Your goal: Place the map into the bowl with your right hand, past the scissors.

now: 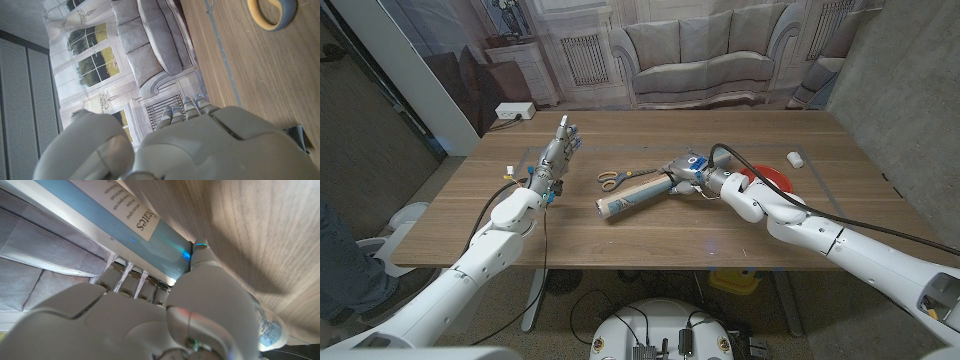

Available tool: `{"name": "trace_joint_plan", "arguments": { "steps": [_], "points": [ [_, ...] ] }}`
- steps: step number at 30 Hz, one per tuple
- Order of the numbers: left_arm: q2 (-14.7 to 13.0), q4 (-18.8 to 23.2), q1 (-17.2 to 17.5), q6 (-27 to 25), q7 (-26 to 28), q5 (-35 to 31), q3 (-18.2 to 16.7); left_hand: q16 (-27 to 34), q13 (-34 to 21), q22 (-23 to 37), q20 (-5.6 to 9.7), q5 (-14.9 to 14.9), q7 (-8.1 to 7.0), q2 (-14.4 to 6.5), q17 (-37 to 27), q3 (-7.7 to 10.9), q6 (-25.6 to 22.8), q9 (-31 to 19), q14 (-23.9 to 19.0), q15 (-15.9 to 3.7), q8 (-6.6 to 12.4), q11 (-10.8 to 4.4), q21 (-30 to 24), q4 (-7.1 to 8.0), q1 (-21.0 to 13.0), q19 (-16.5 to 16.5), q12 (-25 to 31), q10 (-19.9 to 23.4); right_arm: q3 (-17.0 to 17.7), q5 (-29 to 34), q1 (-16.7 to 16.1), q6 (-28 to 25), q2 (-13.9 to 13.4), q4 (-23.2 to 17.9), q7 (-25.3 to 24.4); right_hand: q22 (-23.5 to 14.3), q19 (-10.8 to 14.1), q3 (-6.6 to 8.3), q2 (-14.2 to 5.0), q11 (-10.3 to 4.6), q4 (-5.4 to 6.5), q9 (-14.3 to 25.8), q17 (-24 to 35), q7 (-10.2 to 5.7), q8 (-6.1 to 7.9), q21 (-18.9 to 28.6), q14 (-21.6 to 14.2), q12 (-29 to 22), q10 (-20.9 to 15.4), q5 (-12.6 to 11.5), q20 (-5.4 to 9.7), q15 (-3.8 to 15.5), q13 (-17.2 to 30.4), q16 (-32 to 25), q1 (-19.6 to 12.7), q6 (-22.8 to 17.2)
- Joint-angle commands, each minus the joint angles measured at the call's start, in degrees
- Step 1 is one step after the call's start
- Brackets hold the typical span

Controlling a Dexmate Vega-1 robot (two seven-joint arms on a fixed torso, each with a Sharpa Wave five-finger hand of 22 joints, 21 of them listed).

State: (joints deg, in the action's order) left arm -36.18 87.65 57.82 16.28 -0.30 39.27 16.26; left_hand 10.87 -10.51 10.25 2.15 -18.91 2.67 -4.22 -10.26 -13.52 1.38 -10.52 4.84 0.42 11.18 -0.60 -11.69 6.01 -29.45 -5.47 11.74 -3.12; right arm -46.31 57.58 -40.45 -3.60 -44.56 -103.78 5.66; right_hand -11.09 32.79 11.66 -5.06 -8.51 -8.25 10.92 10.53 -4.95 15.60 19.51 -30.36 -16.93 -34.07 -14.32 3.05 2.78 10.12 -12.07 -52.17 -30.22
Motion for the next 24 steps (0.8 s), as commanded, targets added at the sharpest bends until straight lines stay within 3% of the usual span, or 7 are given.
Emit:
{"name": "trace_joint_plan", "arguments": {
  "steps": [1, 24],
  "points": [
    [-0.3, 0.2, -0.8, -0.5, -0.1, -0.4, 0.2, -0.1, -0.3, 0.2, 1.03, -0.1, -0.11, -0.3, -0.3, -0.26, 0.2, -0.1, 0.5, -0.06, 0.02, 0.0, 0.0, -0.01, -0.2, -0.3, -0.2, -0.3, 2.4, -1.4, -2.6, -2.9, -1.2, -2.3, -1.4, -0.1, 0.8, 0.44, -0.39, 0.49, 0.14, 0.2, 0.2, -2.71, -0.39, 0.1, -0.7, 0.2, -0.3, 0.4, 9.15, 9.79, 0.2, 0.1, -0.5, -3.1],
    [0.7, -1.8, -2.1, 0.1, -1.0, -0.2, 0.9, -0.1, -0.3, 0.2, 0.94, -0.1, -0.12, -0.4, -0.3, -0.53, 0.2, -0.1, 0.5, -0.1, 0.02, 0.01, 0.0, -0.02, -0.3, -0.4, -0.2, -0.3, 4.5, -0.1, -4.2, -6.3, -2.1, -4.8, -3.5, -0.1, 0.6, 0.38, -0.42, 0.58, 0.27, 0.2, 0.2, -2.75, -1.01, -0.1, -0.7, 0.8, -0.2, 0.9, 9.13, 9.71, 0.2, 0.5, -0.7, -3.2]
  ]
}}
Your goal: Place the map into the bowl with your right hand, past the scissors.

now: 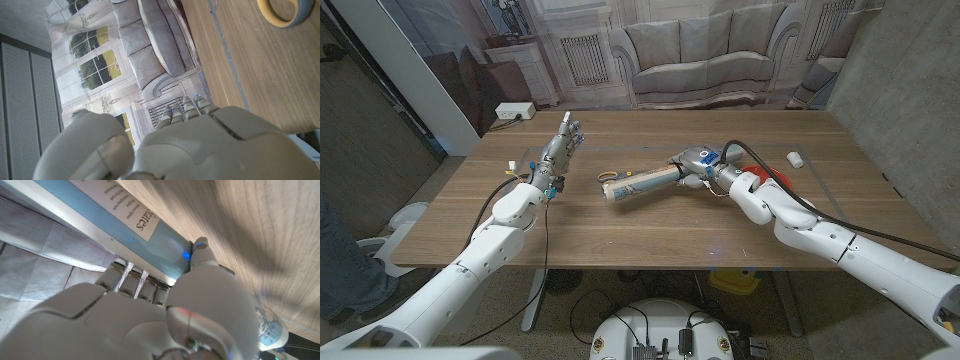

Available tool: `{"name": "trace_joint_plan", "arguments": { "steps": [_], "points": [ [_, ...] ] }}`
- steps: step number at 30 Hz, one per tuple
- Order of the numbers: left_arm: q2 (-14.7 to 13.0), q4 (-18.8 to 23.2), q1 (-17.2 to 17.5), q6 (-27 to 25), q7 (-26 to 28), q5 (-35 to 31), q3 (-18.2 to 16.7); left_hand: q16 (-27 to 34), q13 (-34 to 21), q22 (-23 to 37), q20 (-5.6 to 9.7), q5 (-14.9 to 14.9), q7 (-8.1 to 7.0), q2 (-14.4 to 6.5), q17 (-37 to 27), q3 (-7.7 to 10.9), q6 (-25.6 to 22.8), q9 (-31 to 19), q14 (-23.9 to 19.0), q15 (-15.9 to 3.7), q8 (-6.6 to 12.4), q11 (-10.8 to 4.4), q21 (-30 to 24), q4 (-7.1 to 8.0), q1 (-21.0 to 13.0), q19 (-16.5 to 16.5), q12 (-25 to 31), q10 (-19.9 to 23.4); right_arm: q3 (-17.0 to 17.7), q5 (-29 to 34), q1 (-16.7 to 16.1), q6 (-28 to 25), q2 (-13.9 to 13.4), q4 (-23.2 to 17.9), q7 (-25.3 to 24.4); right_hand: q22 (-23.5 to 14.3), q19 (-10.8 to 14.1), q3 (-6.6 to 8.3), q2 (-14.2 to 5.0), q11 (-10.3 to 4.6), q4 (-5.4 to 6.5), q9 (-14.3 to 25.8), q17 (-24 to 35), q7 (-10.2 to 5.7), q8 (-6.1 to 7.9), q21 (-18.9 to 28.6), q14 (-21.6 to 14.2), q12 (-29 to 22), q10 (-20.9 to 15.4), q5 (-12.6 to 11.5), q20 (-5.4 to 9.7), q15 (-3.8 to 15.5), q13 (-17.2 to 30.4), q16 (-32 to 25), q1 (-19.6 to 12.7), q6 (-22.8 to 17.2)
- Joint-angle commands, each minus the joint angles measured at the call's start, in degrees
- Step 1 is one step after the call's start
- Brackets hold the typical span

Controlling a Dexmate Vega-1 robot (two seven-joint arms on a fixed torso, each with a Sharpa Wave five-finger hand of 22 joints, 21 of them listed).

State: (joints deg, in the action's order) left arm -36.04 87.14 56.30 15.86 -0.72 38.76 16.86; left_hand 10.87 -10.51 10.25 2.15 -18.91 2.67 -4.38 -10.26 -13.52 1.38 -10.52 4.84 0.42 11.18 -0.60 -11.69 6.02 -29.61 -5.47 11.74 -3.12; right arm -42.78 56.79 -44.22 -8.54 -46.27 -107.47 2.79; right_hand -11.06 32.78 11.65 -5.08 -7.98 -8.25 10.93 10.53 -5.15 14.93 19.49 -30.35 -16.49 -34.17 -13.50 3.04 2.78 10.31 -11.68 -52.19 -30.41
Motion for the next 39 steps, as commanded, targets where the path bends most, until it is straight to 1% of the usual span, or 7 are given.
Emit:
{"name": "trace_joint_plan", "arguments": {
  "steps": [1, 14, 16, 26, 29, 30, 39],
  "points": [
    [0.7, -1.4, -0.6, 0.6, -0.7, 0.3, 0.3, -0.1, -0.3, 0.2, 0.97, -0.1, -0.12, -0.3, -0.3, -0.55, 0.2, -0.1, 0.5, -0.1, 0.02, 0.01, 0.0, -0.02, -0.2, -0.4, -0.2, -0.3, 1.1, 0.8, -0.5, -1.5, -0.5, -1.2, -0.7, -0.1, 0.6, 0.39, -0.4, 0.07, 0.29, 0.2, 0.2, -2.56, -0.37, -0.1, -0.6, 0.4, -0.2, 0.1, 9.14, 9.71, 0.0, 0.1, -0.7, -3.1],
    [1.2, -2.8, -2.1, 0.6, -1.6, 0.1, 1.0, -0.1, -0.3, 0.2, 0.93, -0.1, -0.13, -0.3, -0.3, -0.67, 0.2, -0.1, 0.5, -0.04, 0.01, 0.01, 0.0, -0.02, -0.2, -0.4, -0.2, -0.3, 2.9, 1.2, -2.8, -4.5, -1.6, -3.4, -1.7, -0.2, 0.7, 0.36, -0.46, 0.25, 0.39, 0.2, 0.3, -2.7, -0.73, -0.2, -0.7, 0.8, -0.2, 0.3, 9.11, 9.68, 0.0, 0.2, -0.8, -3.1],
    [1.4, -3.0, -2.5, 0.6, -1.7, 0.0, 1.2, -0.1, -0.3, 0.2, 0.95, -0.1, -0.12, -0.3, -0.3, -0.68, 0.2, -0.1, 0.5, -0.05, 0.01, 0.01, 0.0, -0.02, -0.2, -0.4, -0.2, -0.3, 3.2, 1.1, -3.3, -4.9, -1.8, -3.7, -1.9, -0.2, 0.6, 0.34, -0.46, 0.05, 0.42, 0.2, 0.3, -2.71, -0.79, -0.3, -0.7, 0.8, -0.3, 0.3, 9.11, 9.66, 0.1, 0.2, -0.8, -3.1],
    [1.8, -3.9, -3.8, 0.2, -2.1, -0.3, 1.9, -0.1, -0.3, 0.2, 0.92, -0.1, -0.06, -0.3, -0.3, -0.79, 0.2, -0.1, 0.5, -0.03, 0.02, -0.01, 0.0, -0.02, -0.2, -0.4, -0.2, -0.3, 4.6, 0.8, -5.2, -6.6, -2.8, -5.1, -2.7, -0.2, 0.7, 0.3, -0.48, 0.06, 0.5, 0.2, 0.3, -2.68, -0.94, -0.3, -0.7, 1.1, -0.2, 0.5, 9.12, 9.67, 0.1, 0.3, -0.8, -3.3],
    [1.9, -3.8, -4.1, -0.1, -2.1, -0.4, 2.1, -0.1, -0.3, 0.2, 0.86, -0.1, -0.09, -0.4, -0.3, -0.83, 0.2, -0.1, 0.5, -0.08, 0.02, 0.04, 0.0, -0.02, -0.3, -0.4, -0.2, -0.3, 5.0, 0.6, -5.9, -7.1, -3.0, -5.5, -3.2, -0.2, 0.6, 0.43, -0.63, 0.01, 0.42, 0.2, 0.3, -2.7, -1.05, -0.4, -0.7, 1.1, -0.3, 0.5, 9.15, 9.85, 0.1, 0.4, -1.1, -3.3],
    [1.8, -3.8, -4.2, -0.1, -2.1, -0.5, 2.1, -0.1, -0.3, 0.2, 0.89, -0.1, -0.08, -0.4, -0.3, -0.84, 0.1, -0.1, 0.5, -0.08, 0.03, -0.01, 0.0, -0.02, -0.3, -0.4, -0.2, -0.2, 5.2, 0.5, -6.1, -7.3, -3.1, -5.6, -3.4, -0.2, 0.6, 0.47, -0.67, -0.22, 0.37, 0.2, 0.3, -2.71, -1.11, -0.4, -0.7, 1.2, -0.2, 0.5, 9.14, 9.84, 0.1, 0.4, -1.2, -3.3],
    [1.6, -3.1, -4.6, -0.8, -1.7, -1.0, 2.4, -0.1, -0.3, 0.2, 0.87, -0.1, -0.14, -0.4, -0.3, -0.94, 0.1, -0.1, 0.5, -0.06, 0.02, 0.03, 0.0, -0.02, -0.3, -0.4, -0.2, -0.3, 6.6, -0.2, -8.2, -8.9, -4.1, -6.8, -4.8, -0.2, 0.6, 0.5, -0.72, 0.12, 0.37, 0.2, 0.3, -2.71, -1.27, -0.5, -0.8, 1.4, -0.4, 0.6, 9.13, 9.74, 0.1, 0.4, -1.4, -3.4]
  ]
}}
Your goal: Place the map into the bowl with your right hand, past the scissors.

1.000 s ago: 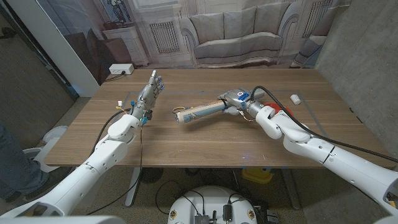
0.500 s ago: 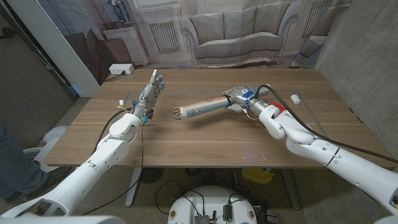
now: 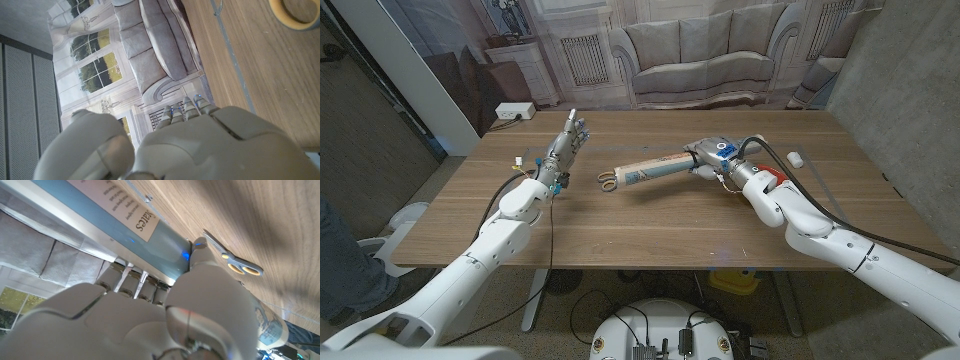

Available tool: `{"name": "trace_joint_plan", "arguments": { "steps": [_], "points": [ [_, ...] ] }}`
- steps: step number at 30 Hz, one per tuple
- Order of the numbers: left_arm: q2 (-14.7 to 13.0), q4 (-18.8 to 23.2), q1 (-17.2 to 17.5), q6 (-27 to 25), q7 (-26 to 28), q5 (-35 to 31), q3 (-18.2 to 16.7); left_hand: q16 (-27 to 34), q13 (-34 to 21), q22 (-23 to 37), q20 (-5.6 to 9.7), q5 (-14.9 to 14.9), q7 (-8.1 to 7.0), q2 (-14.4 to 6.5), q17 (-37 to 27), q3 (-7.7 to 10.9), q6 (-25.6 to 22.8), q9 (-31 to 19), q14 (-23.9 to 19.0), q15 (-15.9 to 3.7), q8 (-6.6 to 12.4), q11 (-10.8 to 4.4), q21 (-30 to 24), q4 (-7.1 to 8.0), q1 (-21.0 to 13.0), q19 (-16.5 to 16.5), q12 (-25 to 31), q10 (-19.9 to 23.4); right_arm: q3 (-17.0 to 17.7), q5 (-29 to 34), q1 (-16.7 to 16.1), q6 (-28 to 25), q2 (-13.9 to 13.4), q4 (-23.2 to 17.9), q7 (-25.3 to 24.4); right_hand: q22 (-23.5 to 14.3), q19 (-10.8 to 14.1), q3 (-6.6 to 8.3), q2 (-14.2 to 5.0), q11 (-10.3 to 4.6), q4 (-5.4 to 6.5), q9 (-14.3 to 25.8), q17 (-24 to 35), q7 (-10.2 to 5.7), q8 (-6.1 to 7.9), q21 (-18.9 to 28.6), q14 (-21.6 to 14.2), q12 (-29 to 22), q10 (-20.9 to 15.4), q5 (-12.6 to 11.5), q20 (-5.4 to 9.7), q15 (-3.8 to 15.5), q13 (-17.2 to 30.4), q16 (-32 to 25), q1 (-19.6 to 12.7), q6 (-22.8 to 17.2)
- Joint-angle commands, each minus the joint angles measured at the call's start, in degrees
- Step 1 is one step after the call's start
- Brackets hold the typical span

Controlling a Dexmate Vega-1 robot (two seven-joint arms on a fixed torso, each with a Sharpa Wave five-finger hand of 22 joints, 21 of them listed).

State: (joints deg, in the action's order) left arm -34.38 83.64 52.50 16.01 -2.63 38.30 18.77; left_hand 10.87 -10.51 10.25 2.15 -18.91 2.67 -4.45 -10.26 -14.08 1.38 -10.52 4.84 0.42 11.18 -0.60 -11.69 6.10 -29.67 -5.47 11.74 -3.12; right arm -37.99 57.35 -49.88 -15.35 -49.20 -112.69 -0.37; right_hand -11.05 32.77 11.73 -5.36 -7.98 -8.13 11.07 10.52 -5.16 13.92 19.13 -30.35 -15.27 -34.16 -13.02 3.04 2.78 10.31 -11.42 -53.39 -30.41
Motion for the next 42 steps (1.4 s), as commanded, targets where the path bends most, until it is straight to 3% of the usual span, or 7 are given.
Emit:
{"name": "trace_joint_plan", "arguments": {
  "steps": [1, 34, 42],
  "points": [
    [-0.1, 0.5, -0.8, -1.0, 0.2, -0.5, 0.5, -0.1, -0.3, 0.2, 0.9, -0.1, -0.13, -0.3, -0.3, -0.39, 0.1, -0.1, 0.5, -0.06, 0.04, 0.0, 0.0, -0.1, -0.2, -0.4, -0.2, -0.3, 1.9, -0.8, -2.8, -2.2, -1.3, -1.7, -1.8, -0.2, 0.6, 0.41, -0.43, 0.13, 0.25, 0.1, 0.3, -2.66, -0.28, -0.1, -0.8, 0.1, -0.4, 0.1, 9.13, 9.72, 0.1, 0.2, -0.2, -3.4],
    [-0.2, 3.9, -0.7, -3.1, 2.7, -2.0, 1.4, 0.0, -0.3, 0.2, 0.86, -0.1, -0.19, -0.5, -0.3, -0.71, -0.2, -0.1, 0.5, -0.5, 0.16, -0.27, 0.1, -0.12, -0.4, -0.5, -0.2, -0.2, 8.6, -4.7, -12.9, -8.6, -6.0, -6.9, -8.1, -0.2, 0.7, 0.41, -0.54, 0.0, 0.36, 0.1, 0.4, -2.73, -0.8, -0.4, -0.8, 0.8, -0.5, 0.4, 9.06, 9.7, 0.1, 0.3, -0.5, -3.9],
    [0.6, 2.8, -1.8, -2.9, 2.3, -2.3, 2.0, -0.1, -0.3, 0.2, 0.86, -0.1, -0.2, -0.6, -0.3, -0.77, -0.3, -0.1, 0.5, -0.54, 0.15, -0.33, 0.0, -0.14, -0.5, -0.5, -0.2, -0.2, 10.0, -5.3, -14.9, -10.9, -6.8, -8.0, -9.1, -0.2, 0.6, 0.47, -0.68, 0.11, 0.39, 0.1, 0.4, -2.85, -0.92, -0.4, -0.7, 0.9, -0.6, 0.4, 9.04, 9.73, 0.1, 0.3, -0.7, -3.9]
  ]
}}
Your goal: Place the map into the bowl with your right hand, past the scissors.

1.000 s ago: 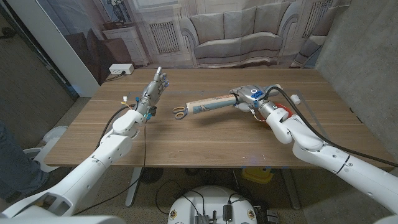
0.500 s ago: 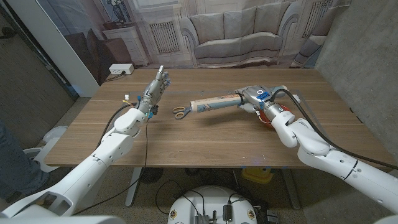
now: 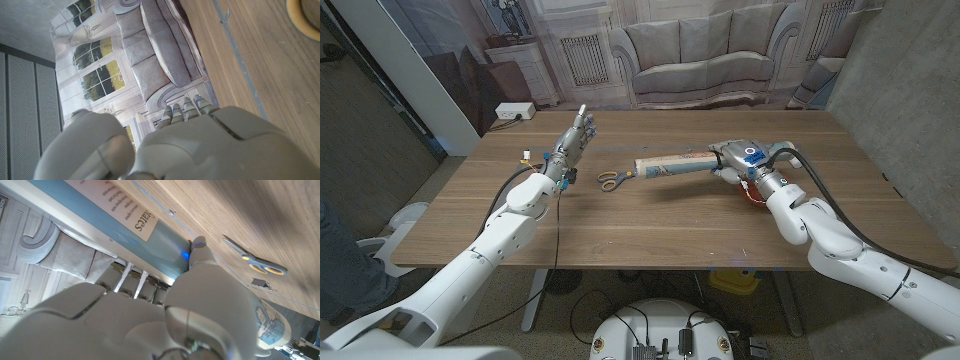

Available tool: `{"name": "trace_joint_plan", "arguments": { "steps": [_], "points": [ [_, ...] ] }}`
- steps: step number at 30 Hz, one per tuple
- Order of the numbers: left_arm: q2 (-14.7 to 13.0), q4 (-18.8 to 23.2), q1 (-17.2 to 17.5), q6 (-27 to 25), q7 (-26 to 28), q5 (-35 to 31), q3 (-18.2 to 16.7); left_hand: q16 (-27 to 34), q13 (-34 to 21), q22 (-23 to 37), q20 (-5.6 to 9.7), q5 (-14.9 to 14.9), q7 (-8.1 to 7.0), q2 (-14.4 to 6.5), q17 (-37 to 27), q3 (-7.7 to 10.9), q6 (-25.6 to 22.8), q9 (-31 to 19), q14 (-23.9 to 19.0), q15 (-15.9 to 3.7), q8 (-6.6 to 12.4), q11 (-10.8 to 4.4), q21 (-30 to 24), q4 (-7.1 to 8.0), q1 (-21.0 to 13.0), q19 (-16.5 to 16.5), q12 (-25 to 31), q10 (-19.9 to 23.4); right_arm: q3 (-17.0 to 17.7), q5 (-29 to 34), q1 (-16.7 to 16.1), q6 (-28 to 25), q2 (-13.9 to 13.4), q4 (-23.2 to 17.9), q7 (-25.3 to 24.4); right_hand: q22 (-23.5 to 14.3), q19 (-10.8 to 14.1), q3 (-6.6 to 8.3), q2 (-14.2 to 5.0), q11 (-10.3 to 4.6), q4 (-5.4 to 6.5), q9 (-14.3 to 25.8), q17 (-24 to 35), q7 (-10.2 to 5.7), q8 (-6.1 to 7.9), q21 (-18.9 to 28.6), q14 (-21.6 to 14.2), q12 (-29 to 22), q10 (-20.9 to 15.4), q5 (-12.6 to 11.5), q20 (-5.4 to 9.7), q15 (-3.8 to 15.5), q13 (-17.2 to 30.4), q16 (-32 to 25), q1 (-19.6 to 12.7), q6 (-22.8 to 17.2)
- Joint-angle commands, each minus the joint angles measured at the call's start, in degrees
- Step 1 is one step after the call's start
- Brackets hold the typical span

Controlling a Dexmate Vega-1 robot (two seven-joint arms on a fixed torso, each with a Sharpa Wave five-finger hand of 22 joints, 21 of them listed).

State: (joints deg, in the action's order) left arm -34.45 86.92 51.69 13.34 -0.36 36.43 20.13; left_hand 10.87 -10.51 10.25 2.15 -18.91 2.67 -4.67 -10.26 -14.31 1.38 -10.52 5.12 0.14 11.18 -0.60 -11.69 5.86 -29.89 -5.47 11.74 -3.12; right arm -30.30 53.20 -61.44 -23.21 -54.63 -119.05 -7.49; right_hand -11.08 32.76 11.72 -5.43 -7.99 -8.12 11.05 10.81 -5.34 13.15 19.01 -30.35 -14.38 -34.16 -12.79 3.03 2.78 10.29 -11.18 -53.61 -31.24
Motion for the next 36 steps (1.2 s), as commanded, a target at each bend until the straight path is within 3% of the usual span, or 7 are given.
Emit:
{"name": "trace_joint_plan", "arguments": {
  "steps": [1, 18, 36],
  "points": [
    [0.8, -0.8, -1.2, -0.2, -0.1, -0.5, 0.8, -0.1, -0.3, 0.2, 0.85, -0.1, -0.21, -0.4, -0.3, -0.55, -0.3, -0.1, 0.2, -0.26, 0.15, -0.32, 0.0, 0.09, -0.3, -0.5, -0.2, -0.2, 2.3, -1.2, -3.5, -3.2, -1.4, -1.7, -2.1, -0.2, 0.6, 0.48, -0.62, 0.07, 0.38, 0.2, 0.1, -2.68, -0.15, -0.3, -0.7, 0.1, -0.5, 0.2, 9.03, 9.74, 0.1, 0.1, -0.5, -3.1],
    [2.5, -4.3, -4.4, -0.4, -1.6, -1.0, 2.2, -0.1, -0.3, 0.2, 0.99, -0.1, -0.29, -0.5, -0.3, -0.7, -0.2, -0.1, 0.3, -0.2, 0.08, -0.36, 0.0, 0.05, -0.4, -0.5, -0.2, -0.1, 3.7, -3.1, -5.5, -6.2, -1.9, -1.8, -4.1, -0.2, 0.2, 0.58, -0.83, 0.32, 0.43, 0.2, 0.2, -2.58, -0.4, -0.7, -0.4, 0.4, -0.5, 0.3, 8.87, 9.66, 0.1, 0.2, -0.7, -3.3],
    [2.1, -3.4, -5.2, -1.8, -1.3, -1.1, 2.4, -0.1, -0.3, 0.3, 0.92, 0.0, -0.25, -0.5, -0.3, -0.84, -0.1, -0.1, 0.3, -0.13, 0.06, -0.24, 0.1, 0.04, -0.5, -0.6, -0.2, -0.3, 4.3, -5.8, -6.9, -9.3, -1.7, -0.7, -6.8, -0.2, -0.3, 0.52, -0.85, 0.35, 0.55, 0.2, 0.2, -2.53, -0.57, -1.0, 0.2, 0.9, -0.3, 0.5, 8.63, 9.47, 0.2, 0.4, -0.7, -3.7]
  ]
}}
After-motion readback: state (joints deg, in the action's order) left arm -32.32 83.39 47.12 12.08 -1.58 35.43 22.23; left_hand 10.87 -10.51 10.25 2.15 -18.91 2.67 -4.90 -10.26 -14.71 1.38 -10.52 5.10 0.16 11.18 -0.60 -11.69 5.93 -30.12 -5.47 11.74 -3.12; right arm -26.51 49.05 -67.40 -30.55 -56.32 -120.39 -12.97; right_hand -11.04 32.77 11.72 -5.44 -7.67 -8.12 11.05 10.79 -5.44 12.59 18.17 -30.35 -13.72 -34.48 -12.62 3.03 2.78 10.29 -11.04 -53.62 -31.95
